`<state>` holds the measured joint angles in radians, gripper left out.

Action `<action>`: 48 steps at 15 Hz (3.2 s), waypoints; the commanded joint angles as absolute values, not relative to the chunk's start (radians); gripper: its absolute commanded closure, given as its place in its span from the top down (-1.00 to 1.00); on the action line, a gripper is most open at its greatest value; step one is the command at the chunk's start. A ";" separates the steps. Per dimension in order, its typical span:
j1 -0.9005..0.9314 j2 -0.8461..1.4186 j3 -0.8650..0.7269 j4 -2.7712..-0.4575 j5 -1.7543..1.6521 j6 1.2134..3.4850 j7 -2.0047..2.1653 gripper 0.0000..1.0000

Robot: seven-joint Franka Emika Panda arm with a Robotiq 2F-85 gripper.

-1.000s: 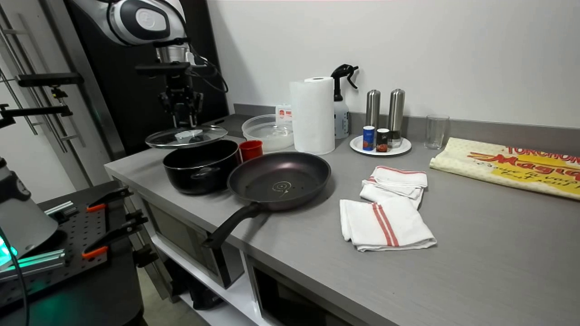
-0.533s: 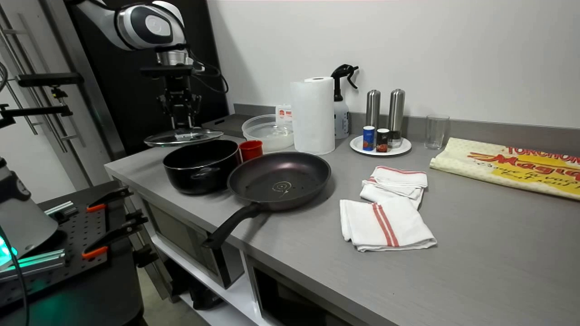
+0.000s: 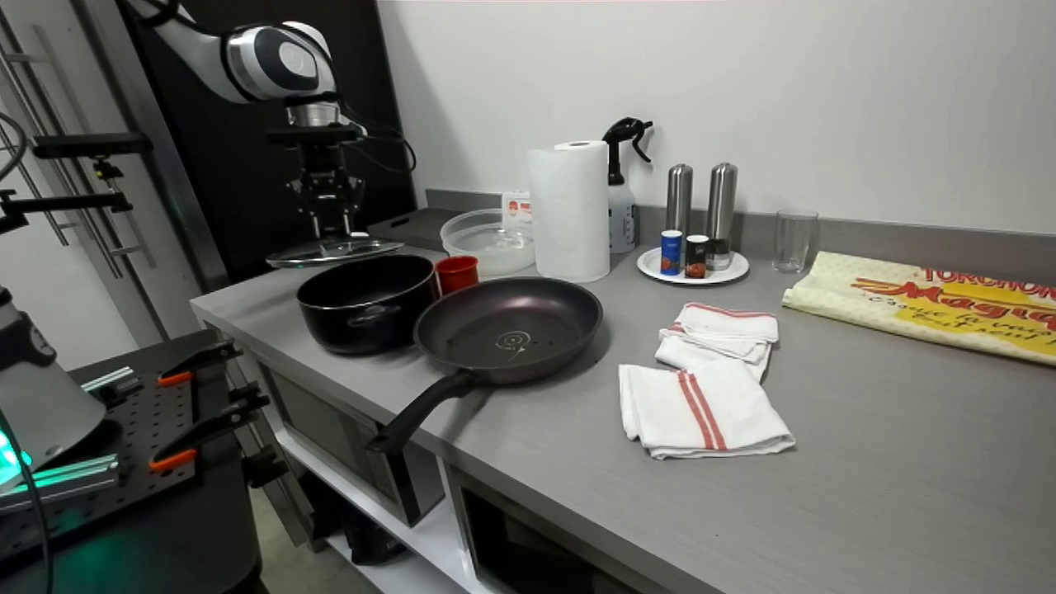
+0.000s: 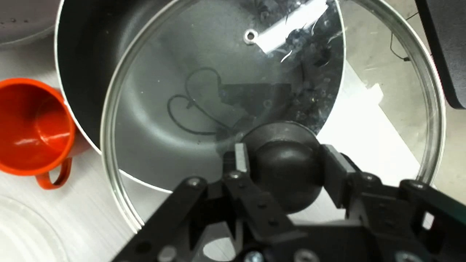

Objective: Take the lid off the pot

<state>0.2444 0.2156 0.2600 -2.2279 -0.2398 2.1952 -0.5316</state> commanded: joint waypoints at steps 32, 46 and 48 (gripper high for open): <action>0.431 0.284 0.366 -2.131 -0.462 2.051 -0.345 -0.50; 0.548 0.525 0.374 -1.924 -0.595 2.024 -0.387 -0.50; 0.562 0.550 0.372 -1.902 -0.606 2.020 -0.391 -0.50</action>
